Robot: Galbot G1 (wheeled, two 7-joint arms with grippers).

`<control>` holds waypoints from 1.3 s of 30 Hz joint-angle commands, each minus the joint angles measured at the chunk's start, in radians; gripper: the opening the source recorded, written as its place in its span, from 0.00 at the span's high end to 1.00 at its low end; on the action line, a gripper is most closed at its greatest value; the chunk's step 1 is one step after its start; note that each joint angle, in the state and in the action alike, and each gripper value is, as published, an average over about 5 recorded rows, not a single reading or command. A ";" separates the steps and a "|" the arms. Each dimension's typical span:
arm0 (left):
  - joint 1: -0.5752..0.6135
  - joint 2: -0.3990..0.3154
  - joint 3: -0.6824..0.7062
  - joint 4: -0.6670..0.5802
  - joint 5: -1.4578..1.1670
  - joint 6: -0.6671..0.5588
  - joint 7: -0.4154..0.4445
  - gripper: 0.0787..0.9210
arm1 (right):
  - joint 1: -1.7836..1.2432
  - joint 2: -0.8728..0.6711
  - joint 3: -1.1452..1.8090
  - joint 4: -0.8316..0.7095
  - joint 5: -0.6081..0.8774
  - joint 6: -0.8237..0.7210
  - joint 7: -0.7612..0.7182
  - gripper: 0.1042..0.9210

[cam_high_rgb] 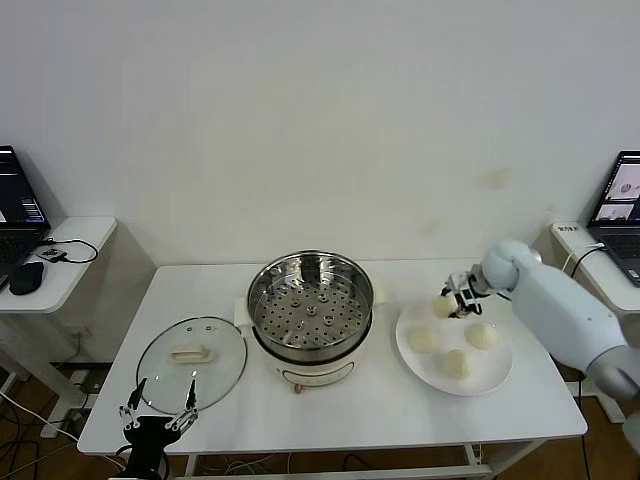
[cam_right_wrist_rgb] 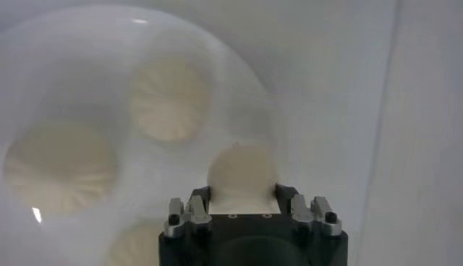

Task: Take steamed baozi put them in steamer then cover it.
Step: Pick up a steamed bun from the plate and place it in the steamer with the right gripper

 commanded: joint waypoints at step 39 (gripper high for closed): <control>-0.025 0.015 -0.022 0.002 -0.044 -0.004 0.021 0.12 | 0.479 0.428 -0.699 0.123 0.235 0.270 0.158 0.40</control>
